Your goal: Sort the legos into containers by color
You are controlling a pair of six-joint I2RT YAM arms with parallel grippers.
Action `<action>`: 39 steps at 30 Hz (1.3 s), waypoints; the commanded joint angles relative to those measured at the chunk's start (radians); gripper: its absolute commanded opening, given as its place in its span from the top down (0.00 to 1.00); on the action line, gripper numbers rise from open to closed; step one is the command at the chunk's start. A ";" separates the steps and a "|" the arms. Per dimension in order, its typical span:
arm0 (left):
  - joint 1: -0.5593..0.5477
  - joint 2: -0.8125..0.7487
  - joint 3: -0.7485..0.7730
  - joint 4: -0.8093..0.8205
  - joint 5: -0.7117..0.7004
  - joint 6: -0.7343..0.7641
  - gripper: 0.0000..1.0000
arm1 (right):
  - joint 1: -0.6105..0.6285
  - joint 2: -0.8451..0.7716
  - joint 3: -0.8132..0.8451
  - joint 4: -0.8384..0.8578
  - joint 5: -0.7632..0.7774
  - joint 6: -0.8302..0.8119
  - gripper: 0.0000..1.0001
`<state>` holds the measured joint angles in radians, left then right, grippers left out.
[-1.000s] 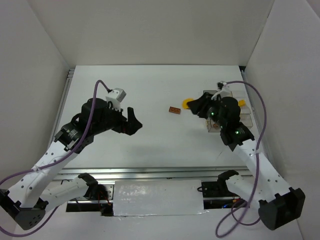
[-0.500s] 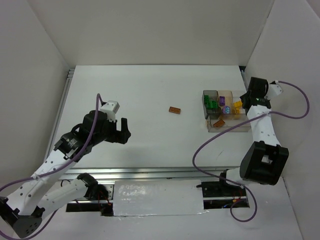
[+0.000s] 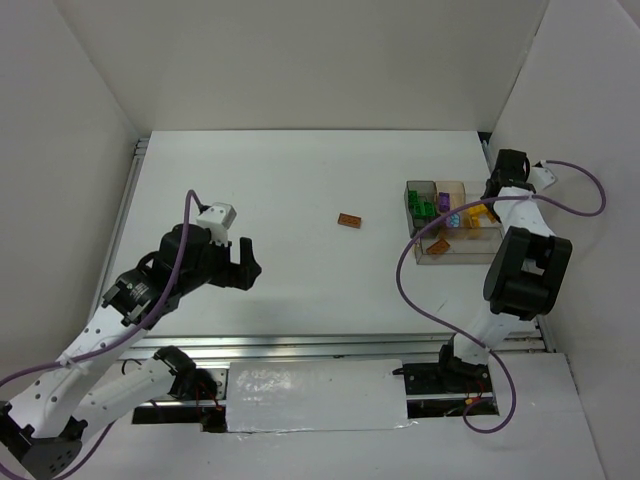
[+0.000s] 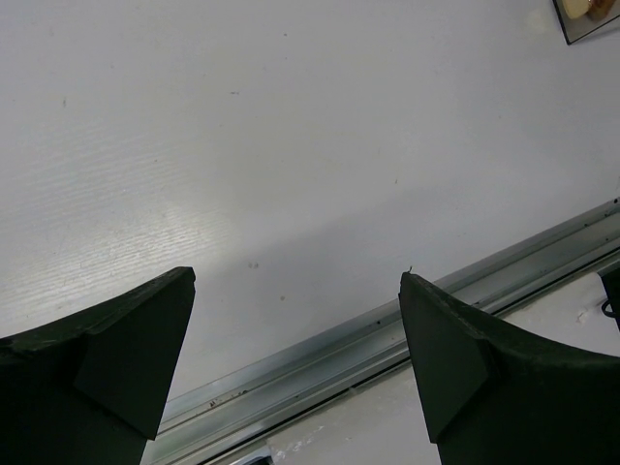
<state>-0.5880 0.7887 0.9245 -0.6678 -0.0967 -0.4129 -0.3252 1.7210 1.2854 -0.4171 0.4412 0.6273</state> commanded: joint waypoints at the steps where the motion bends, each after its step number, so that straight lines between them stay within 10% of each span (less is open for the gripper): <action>1: -0.015 0.000 0.000 0.034 0.025 0.029 0.00 | -0.005 0.011 0.052 0.021 -0.007 -0.024 1.00; 14: -0.038 0.007 0.002 0.033 0.029 0.031 0.01 | 0.002 0.049 0.028 0.029 -0.065 -0.020 0.92; 29: -0.038 0.003 0.000 0.034 0.034 0.033 0.00 | 0.028 0.008 0.002 0.021 -0.065 -0.011 0.35; 39: -0.032 0.007 0.000 0.031 0.006 0.023 0.00 | 0.044 -0.077 0.015 -0.017 -0.096 0.011 0.38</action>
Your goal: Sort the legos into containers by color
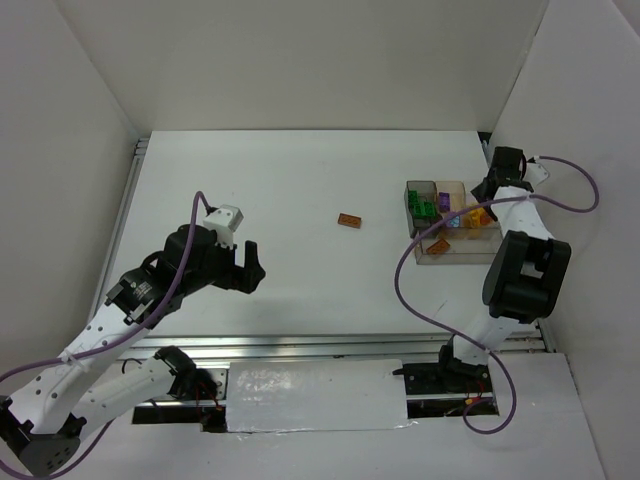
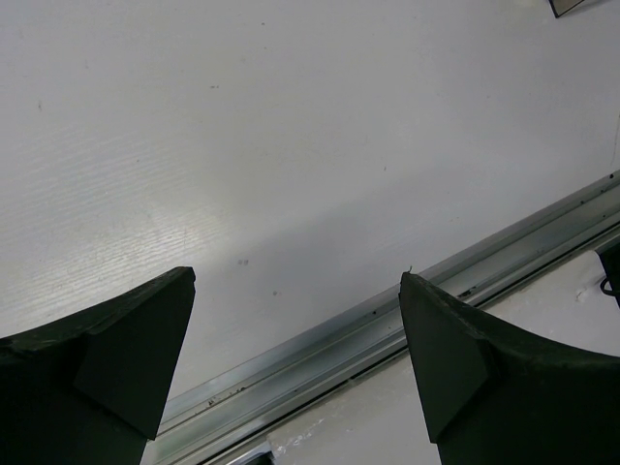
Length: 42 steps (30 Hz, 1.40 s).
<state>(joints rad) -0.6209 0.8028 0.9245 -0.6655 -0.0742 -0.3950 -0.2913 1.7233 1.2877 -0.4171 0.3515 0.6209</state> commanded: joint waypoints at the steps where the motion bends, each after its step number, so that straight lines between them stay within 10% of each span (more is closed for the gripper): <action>1: 0.009 -0.008 0.000 0.029 -0.027 0.002 0.01 | 0.012 -0.102 0.015 -0.023 -0.012 0.022 0.42; 5: 0.033 0.002 0.004 0.021 -0.065 -0.008 0.00 | 0.075 -0.236 -0.059 0.000 -0.049 0.016 0.69; 17: 0.070 0.073 0.028 0.010 -0.096 -0.016 0.01 | 0.477 -0.562 -0.142 -0.133 -0.474 -0.179 0.17; 22: 0.115 0.029 0.014 0.020 -0.157 -0.036 0.00 | 0.691 -0.348 -0.064 -0.146 -0.284 -0.133 0.11; 32: 0.110 0.029 -0.001 0.030 -0.124 -0.028 0.01 | 0.711 0.246 0.401 -0.310 -0.092 0.000 0.00; 42: 0.110 0.029 -0.001 0.037 -0.095 -0.018 0.00 | 0.741 0.453 0.541 -0.384 -0.011 0.063 0.00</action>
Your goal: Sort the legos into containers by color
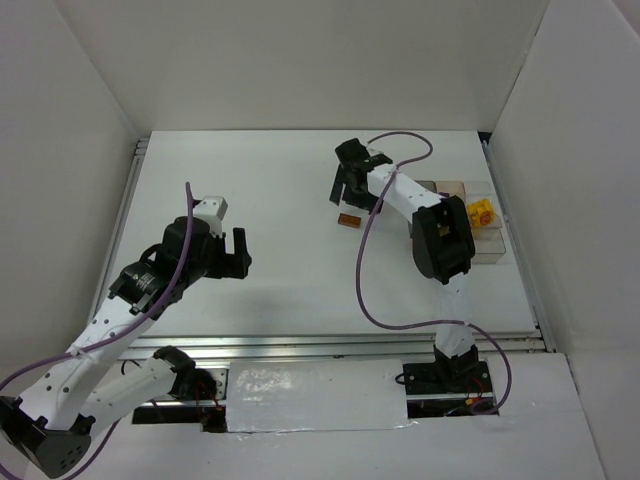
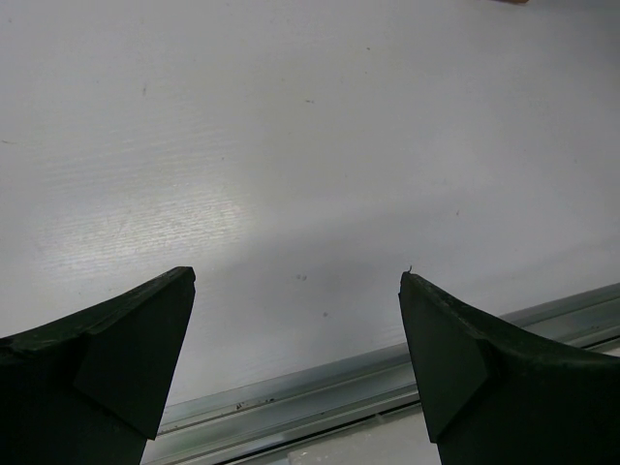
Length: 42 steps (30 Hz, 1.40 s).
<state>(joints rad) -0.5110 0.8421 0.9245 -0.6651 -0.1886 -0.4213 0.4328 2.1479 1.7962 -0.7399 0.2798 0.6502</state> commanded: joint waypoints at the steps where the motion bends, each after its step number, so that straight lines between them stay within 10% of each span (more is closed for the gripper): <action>1: 0.000 -0.015 -0.004 0.039 0.023 0.010 0.00 | 0.017 0.033 0.025 -0.046 0.061 0.034 0.00; 17: 0.000 -0.023 -0.007 0.047 0.061 0.024 0.00 | 0.023 0.107 0.014 0.011 -0.034 0.005 0.06; 29: 0.000 -0.034 -0.007 0.048 0.069 0.026 0.00 | 0.026 0.063 -0.064 0.054 -0.050 -0.004 0.63; 42: -0.003 -0.052 -0.012 0.052 0.080 0.030 0.01 | -0.054 -0.653 -0.530 0.260 -0.151 -0.328 0.68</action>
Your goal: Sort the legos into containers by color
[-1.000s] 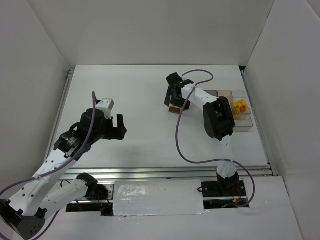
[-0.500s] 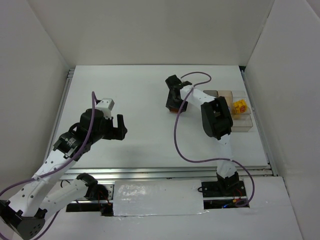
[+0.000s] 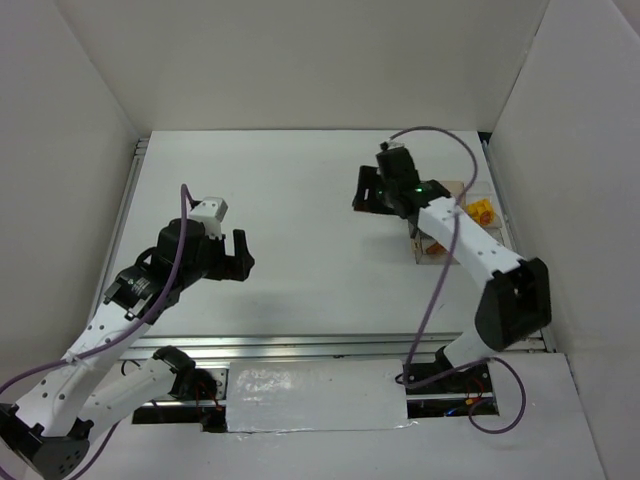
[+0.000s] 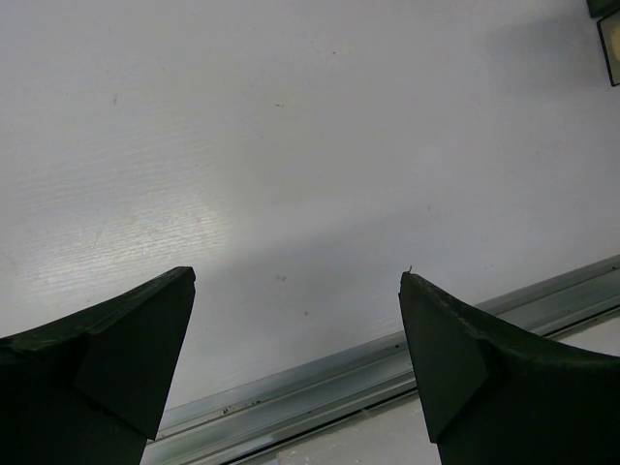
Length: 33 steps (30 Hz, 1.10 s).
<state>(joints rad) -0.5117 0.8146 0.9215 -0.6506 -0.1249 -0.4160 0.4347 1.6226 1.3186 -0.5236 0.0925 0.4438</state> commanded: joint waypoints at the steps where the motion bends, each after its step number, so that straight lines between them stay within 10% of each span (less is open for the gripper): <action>1: -0.002 -0.023 -0.009 0.037 0.021 0.026 0.00 | -0.124 -0.150 -0.091 0.034 0.048 -0.120 0.68; 8: -0.007 -0.022 -0.009 0.034 0.014 0.023 0.00 | -0.457 -0.222 -0.228 -0.034 0.137 0.093 0.67; 23: -0.008 -0.018 -0.010 0.039 0.039 0.033 0.01 | -0.482 -0.130 -0.280 -0.013 0.262 0.118 0.63; 33: -0.008 -0.014 -0.010 0.040 0.050 0.037 0.00 | -0.482 -0.127 -0.280 -0.012 0.260 0.124 0.21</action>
<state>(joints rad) -0.5140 0.8017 0.9195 -0.6502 -0.0914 -0.3943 -0.0502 1.5093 0.9966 -0.5529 0.3271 0.5571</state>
